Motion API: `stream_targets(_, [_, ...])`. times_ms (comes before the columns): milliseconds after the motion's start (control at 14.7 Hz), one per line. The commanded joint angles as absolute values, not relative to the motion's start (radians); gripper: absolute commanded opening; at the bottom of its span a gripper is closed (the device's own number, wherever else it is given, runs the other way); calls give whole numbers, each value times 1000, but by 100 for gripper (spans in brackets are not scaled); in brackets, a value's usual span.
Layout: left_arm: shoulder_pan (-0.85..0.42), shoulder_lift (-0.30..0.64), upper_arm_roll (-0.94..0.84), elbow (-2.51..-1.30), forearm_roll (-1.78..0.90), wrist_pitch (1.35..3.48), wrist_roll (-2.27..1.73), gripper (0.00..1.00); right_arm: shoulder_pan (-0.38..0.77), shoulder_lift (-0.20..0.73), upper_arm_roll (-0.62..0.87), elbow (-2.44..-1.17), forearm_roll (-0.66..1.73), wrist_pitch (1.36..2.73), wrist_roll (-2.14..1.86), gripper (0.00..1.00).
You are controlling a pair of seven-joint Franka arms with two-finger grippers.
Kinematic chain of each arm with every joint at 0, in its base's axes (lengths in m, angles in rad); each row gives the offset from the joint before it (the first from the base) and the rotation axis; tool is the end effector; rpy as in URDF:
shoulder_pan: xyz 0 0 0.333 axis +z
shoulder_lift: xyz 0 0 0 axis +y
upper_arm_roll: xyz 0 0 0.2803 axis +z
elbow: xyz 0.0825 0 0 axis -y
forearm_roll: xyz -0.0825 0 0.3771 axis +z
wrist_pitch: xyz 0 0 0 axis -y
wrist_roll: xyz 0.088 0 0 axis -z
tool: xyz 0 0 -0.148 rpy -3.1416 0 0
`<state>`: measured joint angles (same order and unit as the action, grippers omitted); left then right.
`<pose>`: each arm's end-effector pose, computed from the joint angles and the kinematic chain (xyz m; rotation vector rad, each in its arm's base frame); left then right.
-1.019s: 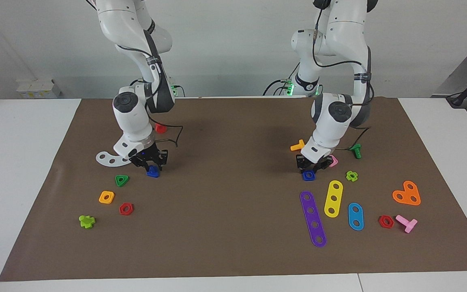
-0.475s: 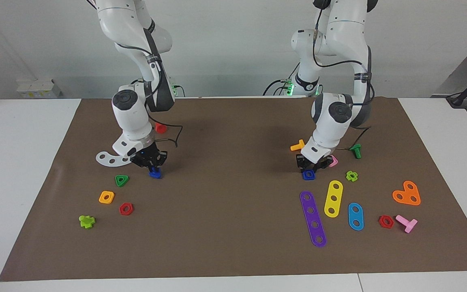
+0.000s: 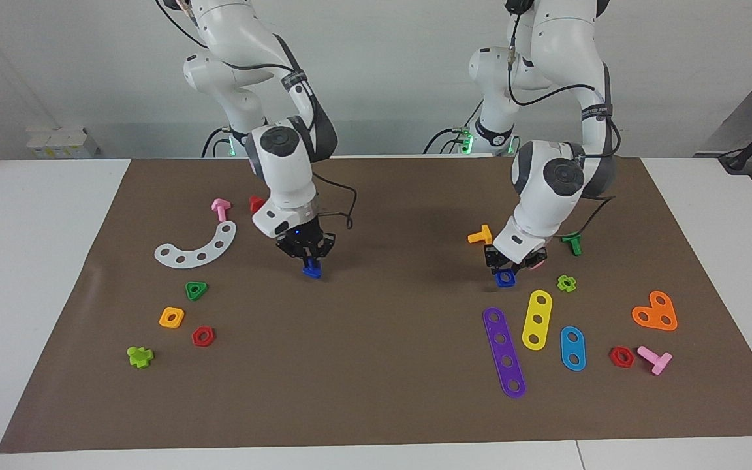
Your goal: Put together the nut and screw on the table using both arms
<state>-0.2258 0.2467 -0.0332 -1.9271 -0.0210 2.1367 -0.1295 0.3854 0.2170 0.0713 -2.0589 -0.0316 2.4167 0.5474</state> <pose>0.5683 -0.1520 0.2877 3.1176 -0.1827 -0.0644 0.5296 0.2590 0.2735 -3.0718 0.1095 -0.1964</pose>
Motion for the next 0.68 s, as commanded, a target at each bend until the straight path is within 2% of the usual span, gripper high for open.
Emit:
stream_targets(0, [-222,241,-32,-1869,-28,2051,-156,0,466,328,64,-1939,-58,2378,667,0])
stream_targets(340, [-235,239,-32,-1827,-46,2006,-235,0,517,360,71,-1908,-135,2361,788,0])
stream_targets(407, [-238,241,-32,-1827,-46,2006,-253,0,518,359,71,-1908,-135,2350,792,42])
stream_targets(475, [-239,241,-34,-1822,-46,2008,-274,0,517,351,71,-1910,-135,2346,792,99])
stream_targets(611, [-251,241,-34,-1816,-48,2009,-308,0,505,304,71,-1916,-135,2295,784,100])
